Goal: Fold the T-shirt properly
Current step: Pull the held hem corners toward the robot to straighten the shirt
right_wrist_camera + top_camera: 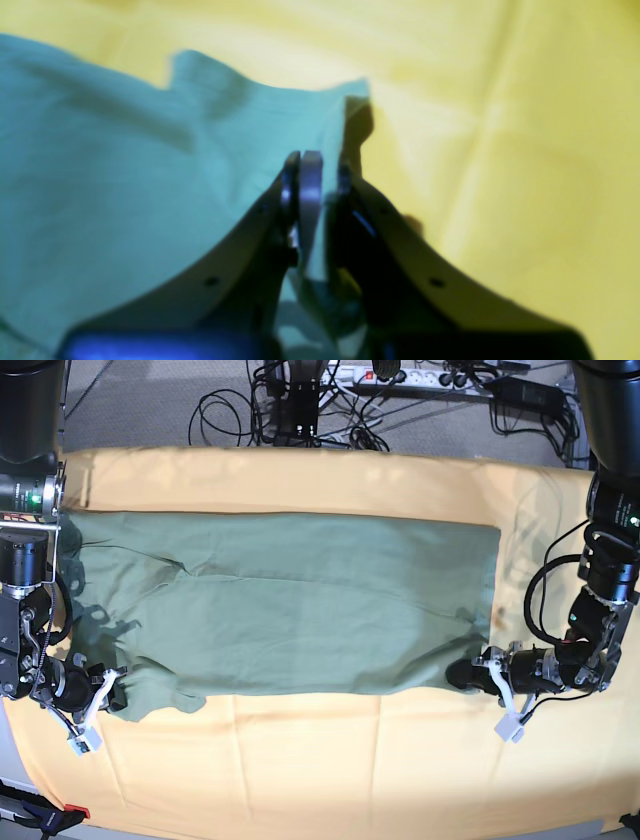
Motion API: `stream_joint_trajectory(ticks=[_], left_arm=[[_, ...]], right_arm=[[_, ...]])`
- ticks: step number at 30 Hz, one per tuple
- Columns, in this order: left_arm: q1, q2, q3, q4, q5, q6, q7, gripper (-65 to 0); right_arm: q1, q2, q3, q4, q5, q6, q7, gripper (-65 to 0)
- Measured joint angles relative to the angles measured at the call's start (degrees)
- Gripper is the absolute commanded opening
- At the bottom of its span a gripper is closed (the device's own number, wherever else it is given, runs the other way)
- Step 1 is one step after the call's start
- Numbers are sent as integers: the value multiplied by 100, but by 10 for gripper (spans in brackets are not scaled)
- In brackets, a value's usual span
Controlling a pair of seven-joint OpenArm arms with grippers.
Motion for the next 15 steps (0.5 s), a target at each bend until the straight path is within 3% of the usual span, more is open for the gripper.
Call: stream_joint_trajectory(ticks=[4,10,15], left_arm=[[-13,-4,0,11,-660,0,710,-650],[-11,0,-9,17,-970,0,1762,-650],[-13,0,-9,17,-973,-2,2002,-650]], right_arm=[[-15,7,0,0,358,-4,-557,-650],[-7,90,-2,0,699,-4,-1032,-650],[-28,363,-2,0,831,-4,-1117,-650]])
